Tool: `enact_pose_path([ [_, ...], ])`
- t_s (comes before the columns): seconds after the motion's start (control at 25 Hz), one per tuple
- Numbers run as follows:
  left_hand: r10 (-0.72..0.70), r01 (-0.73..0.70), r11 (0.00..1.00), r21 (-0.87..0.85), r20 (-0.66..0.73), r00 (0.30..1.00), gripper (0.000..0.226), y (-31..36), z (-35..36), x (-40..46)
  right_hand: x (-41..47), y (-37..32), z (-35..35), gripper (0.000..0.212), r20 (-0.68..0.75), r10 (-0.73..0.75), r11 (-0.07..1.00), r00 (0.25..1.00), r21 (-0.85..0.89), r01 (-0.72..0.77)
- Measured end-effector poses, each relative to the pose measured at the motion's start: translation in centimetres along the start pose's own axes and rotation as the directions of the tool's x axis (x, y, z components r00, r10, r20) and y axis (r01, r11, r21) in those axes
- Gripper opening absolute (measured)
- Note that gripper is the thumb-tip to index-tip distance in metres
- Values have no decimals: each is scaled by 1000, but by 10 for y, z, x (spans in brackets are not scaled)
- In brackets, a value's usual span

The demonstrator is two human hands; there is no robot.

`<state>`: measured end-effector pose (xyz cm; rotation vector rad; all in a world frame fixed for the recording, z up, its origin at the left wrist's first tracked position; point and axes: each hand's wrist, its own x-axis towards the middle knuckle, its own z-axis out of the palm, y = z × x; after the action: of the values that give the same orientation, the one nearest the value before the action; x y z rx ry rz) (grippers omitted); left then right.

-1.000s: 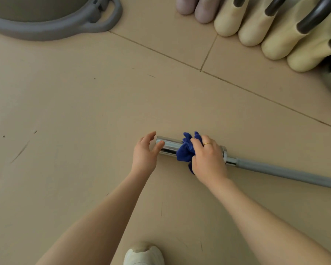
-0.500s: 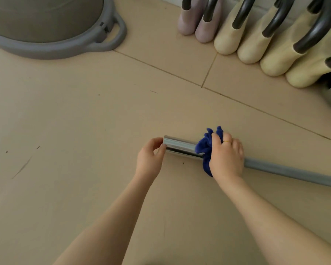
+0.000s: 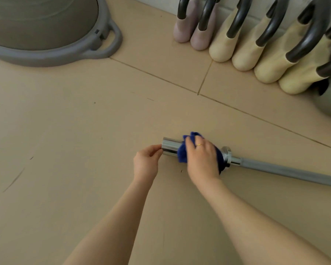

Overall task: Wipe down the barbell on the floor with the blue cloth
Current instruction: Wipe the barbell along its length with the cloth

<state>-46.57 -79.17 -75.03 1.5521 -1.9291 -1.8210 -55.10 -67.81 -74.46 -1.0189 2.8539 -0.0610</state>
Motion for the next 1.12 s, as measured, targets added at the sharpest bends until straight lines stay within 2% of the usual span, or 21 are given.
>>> enact_pose_path([
  [0.12, -49, 47, 998, 41, 31, 998, 24, 6, 1, 5, -5, -41, 13, 49, -10, -258, 966, 966, 6, 258],
  [0.2, -80, 77, 996, 54, 55, 995, 25, 9, -1, 9, -2, -39, 8, 54, -63, -362, 931, 930, 26, 364],
  [0.28, -70, 68, 997, 40, 57, 996, 19, 15, 0, 15, 8, -17, 4, 53, -101, -377, 926, 920, -57, 373],
  [0.36, -49, 49, 998, 42, 6, 999, 11, 22, 3, 17, 9, 2, -1, 52, -115, -247, 969, 962, -59, 242],
  [0.4, -36, 36, 998, 46, -13, 999, 12, 25, 6, 17, 6, 7, -3, 61, -84, -184, 983, 979, -30, 182],
  [0.48, -30, 33, 997, 72, -36, 999, 15, 28, 10, 18, -3, 10, 1, 70, -29, -227, 974, 974, -17, 226],
  [0.56, -36, 41, 995, 88, -52, 998, 16, 28, 12, 17, -2, 17, -6, 56, -6, -321, 946, 947, -62, 320],
  [0.6, -44, 48, 995, 87, -51, 998, 16, 28, 11, 16, 7, 26, -12, 42, 0, -281, 958, 960, -60, 280],
  [0.64, -52, 57, 995, 82, -54, 997, 15, 28, 11, 17, 16, 36, -19, 33, 7, -177, 983, 984, -44, 177],
  [0.72, -68, 72, 995, 76, -58, 996, 14, 29, 11, 17, 15, 59, -23, 26, 2, -9, 999, 1000, 53, 8],
  [0.8, -73, 77, 994, 76, -59, 996, 13, 29, 10, 14, -7, 71, -20, 31, -55, 4, 996, 998, 93, 1],
  [0.92, -72, 78, 994, 79, -79, 994, 13, 30, 11, 10, -28, 73, -20, 29, -40, 27, 994, 999, 107, -23],
  [1.04, -66, 78, 989, 122, -98, 993, 14, 29, 12, 13, 20, 79, -36, 25, 212, 211, 963, 954, 124, -241],
  [1.12, -73, 86, 988, 129, -107, 992, 14, 28, 11, 16, 34, 87, -41, 29, 386, 254, 891, 887, 264, -370],
])
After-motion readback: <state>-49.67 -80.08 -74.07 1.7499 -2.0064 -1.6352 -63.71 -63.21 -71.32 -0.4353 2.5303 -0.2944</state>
